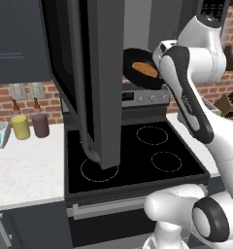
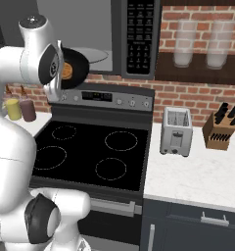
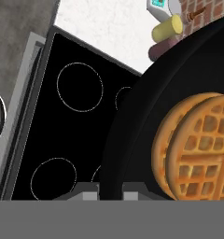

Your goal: Open the microwave, place the bowl with waffle inside the microwave, then close the microwave door and turn it on.

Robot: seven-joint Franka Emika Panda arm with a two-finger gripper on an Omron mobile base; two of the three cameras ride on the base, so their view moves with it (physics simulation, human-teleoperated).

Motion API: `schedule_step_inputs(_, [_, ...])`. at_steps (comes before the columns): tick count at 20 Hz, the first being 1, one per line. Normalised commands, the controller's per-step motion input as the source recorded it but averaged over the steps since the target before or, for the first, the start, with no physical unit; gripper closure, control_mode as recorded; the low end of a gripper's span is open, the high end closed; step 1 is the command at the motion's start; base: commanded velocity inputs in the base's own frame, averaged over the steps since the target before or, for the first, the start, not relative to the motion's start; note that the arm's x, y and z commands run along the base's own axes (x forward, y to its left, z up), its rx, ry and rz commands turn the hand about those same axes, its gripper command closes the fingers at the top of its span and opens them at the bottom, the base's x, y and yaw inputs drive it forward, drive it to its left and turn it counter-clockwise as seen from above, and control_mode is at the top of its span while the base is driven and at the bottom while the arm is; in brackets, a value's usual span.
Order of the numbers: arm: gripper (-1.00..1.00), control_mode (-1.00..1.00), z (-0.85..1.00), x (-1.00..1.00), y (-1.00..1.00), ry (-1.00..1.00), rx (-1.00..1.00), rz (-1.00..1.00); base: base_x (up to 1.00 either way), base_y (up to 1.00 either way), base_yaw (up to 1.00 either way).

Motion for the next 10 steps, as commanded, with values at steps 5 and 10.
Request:
schedule_step_inputs(5, [1.0,-1.0,0.33,0.56,0.18,-0.04,0.0,0.0,0.0,0.0,0.0])
schedule_step_inputs(10, [1.0,-1.0,0.23,0.48,0.28,-0.1,0.0,0.0,0.0,0.0,0.0])
